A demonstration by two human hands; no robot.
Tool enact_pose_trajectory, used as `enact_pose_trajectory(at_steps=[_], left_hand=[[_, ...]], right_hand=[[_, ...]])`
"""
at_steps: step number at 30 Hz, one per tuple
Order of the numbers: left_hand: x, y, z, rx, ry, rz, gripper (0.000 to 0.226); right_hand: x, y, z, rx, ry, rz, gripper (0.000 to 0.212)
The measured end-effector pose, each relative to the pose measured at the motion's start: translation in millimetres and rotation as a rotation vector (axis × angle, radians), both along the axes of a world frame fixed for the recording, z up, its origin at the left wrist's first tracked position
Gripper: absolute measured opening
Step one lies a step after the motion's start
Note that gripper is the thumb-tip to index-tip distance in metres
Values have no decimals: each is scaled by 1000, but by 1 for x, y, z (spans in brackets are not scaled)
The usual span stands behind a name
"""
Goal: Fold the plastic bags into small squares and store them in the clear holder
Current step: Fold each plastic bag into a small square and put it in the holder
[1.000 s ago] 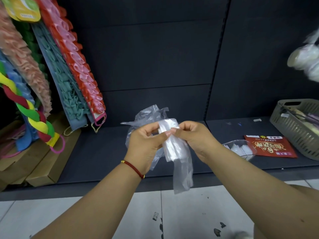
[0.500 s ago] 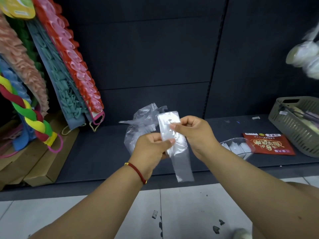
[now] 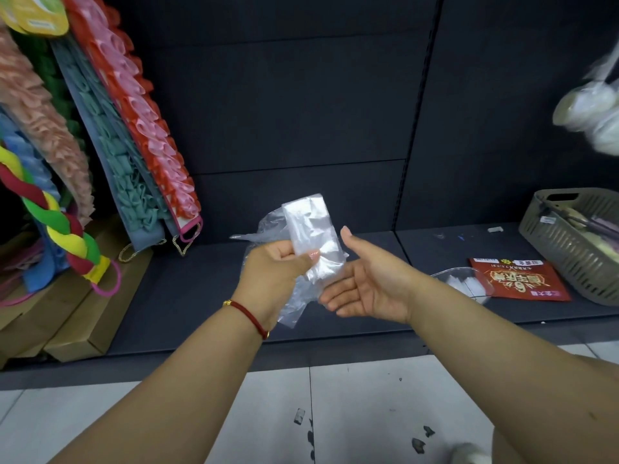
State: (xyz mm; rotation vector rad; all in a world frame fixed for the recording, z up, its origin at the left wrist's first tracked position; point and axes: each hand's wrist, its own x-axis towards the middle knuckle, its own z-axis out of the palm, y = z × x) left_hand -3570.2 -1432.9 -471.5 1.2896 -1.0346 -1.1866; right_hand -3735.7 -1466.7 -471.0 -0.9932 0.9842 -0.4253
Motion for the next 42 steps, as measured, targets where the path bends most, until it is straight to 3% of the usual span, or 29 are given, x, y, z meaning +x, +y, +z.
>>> enact_pose_trajectory(at_steps=[8,15,19,24,30,36,39,42], left_hand=[[-1,5,0,166,-65,-118,15],[-3,5,-5,169,-192,-80,17],[-6,5,-8,159,-261,-45,18],[-4,2,-7,206,-188,18,35],[-2,-2,-3,390,224,-100,9],[-1,-8,-3,346,366,46,14],[2,-9,-2,350,417,59,8],[2,-7,-1,349,374,48,8]], right_hand=[[2,0,-7,-92,-222,-54,59],[1,-2,-14,-277,-186,-132,22],[5,1,-18,-379,-137,-188,24],[5,3,-14,-504,-147,-237,30],[3,3,-10,-642,-43,-110,54],[2,4,-13,-688,147,-83,86],[0,7,-11,-657,162,-87,79],[-3,7,-8,-647,265,-42,56]])
